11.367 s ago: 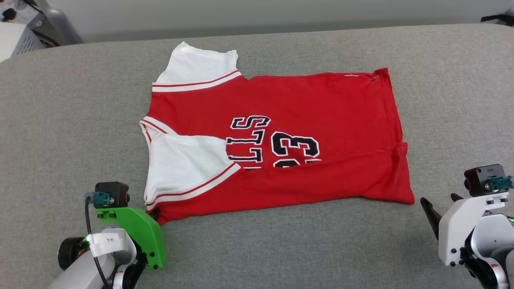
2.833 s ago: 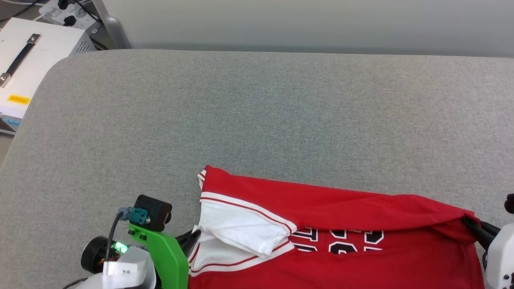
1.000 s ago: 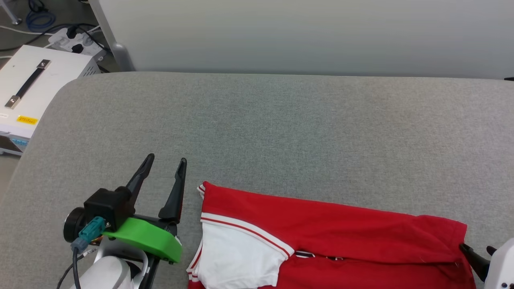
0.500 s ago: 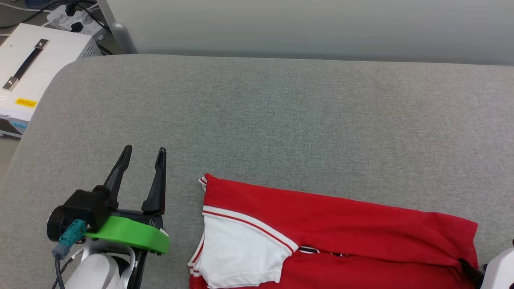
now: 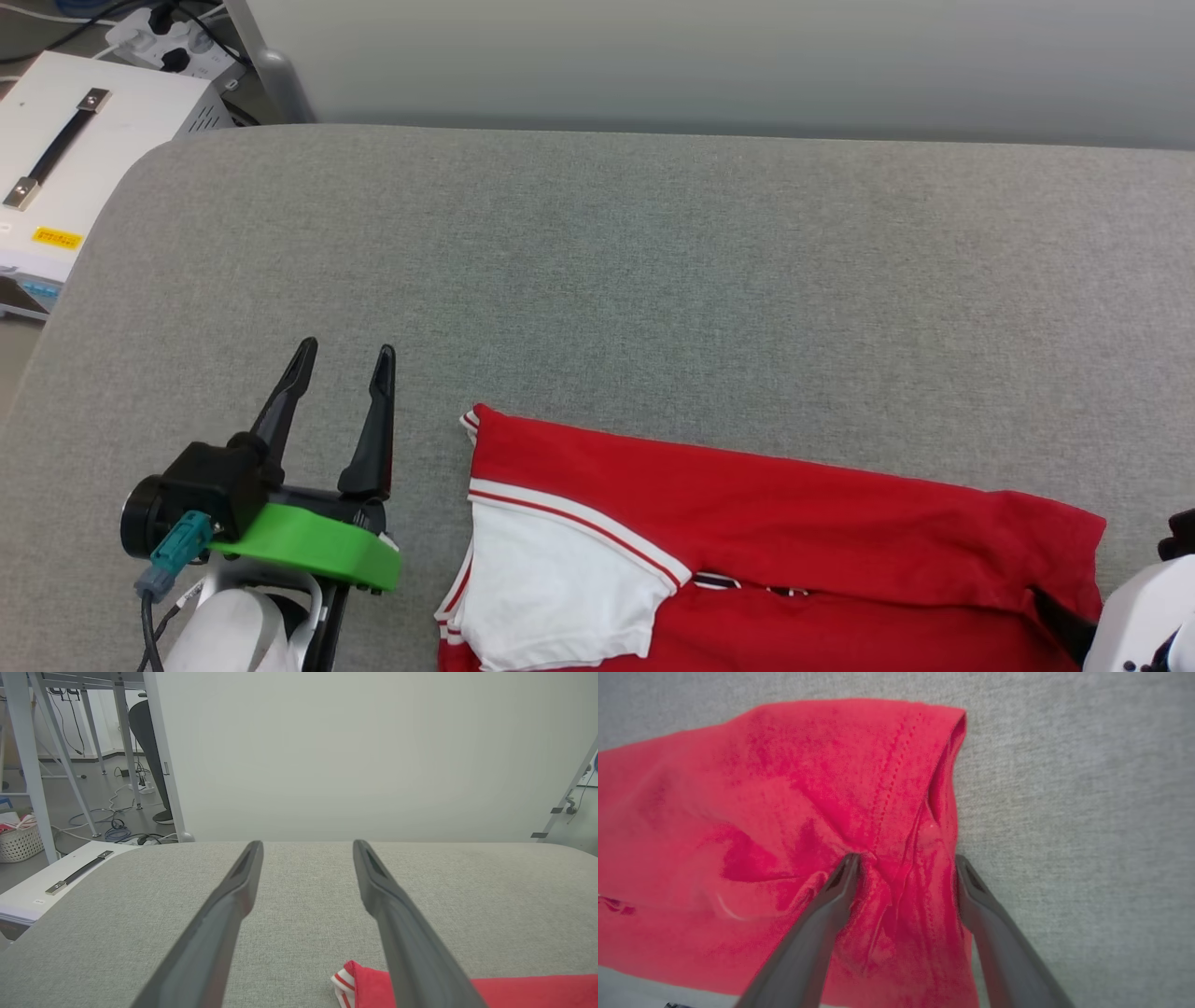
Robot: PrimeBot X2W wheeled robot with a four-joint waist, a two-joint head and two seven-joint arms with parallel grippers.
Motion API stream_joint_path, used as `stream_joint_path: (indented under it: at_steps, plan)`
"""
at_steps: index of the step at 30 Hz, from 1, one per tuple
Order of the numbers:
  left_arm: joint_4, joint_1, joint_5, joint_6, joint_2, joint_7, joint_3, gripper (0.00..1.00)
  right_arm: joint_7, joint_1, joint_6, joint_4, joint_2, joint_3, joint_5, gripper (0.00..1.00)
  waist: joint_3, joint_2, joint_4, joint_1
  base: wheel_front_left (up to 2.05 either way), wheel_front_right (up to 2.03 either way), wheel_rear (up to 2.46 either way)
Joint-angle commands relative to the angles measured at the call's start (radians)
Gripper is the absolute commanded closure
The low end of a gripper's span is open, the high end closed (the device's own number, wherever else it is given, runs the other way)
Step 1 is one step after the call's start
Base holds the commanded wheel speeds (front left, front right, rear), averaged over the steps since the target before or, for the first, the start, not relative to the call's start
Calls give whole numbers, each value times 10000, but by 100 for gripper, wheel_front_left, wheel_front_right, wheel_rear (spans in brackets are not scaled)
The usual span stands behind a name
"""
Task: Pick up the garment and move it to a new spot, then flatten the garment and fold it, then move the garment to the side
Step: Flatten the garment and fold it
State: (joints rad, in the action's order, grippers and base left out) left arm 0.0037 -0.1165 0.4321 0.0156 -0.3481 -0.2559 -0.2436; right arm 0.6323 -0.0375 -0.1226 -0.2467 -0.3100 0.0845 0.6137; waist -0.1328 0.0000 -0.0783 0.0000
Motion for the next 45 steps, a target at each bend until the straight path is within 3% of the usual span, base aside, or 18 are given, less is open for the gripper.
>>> stream_joint_path:
  at_steps: [1, 6, 7, 8, 9, 10, 20, 33, 36, 45]
  plan:
    - [75, 215, -110, -89, 71, -58, 78, 0, 85, -54, -81, -280, 459, -510, 193, 0, 44, 0, 36, 0, 0, 0, 0]
    - [210, 244, -249, -262, 191, -58, 130, 0, -43, -21, -81, -467, 421, -951, 388, 3, 163, 0, 68, 0, 0, 0, 0]
    - [243, 248, -272, -297, 211, -58, 138, 0, -93, 2, -81, -515, 406, -1002, 425, 55, 190, 0, 71, 0, 0, 0, 0]
    - [268, 255, -288, -323, 224, -58, 144, 0, -156, 23, -81, -551, 379, -1027, 439, 68, 213, 0, 74, 0, 0, 0, 0]
    - [297, 263, -305, -352, 240, -58, 154, 0, -238, 46, -81, -604, 328, -1050, 439, 93, 238, 0, 75, 0, 0, 0, 0]
    - [319, 270, -318, -374, 251, -58, 161, 0, -304, 58, -81, -639, 278, -1083, 434, 100, 259, 0, 74, 0, 0, 0, 0]
    - [496, 398, -416, -529, 353, -58, 212, 0, -1264, 214, -81, -948, -319, -993, 353, 100, 506, 0, 131, 0, 0, 0, 0]
    - [648, 380, -487, -629, 524, -59, 191, 0, -2282, 804, -81, -1888, -1219, 703, -1094, 100, 662, 0, 135, 0, 0, 0, 0]
    - [674, 426, -501, -635, 598, -59, 213, 0, -2243, 699, -81, -1701, -1122, 738, -1075, 100, 754, 0, 117, 0, 0, 0, 0]
    - [736, 619, -537, -700, 872, -59, 357, 0, -1294, -37, -81, 371, -639, 385, -795, 100, 1104, 0, 120, 0, 0, 0, 0]
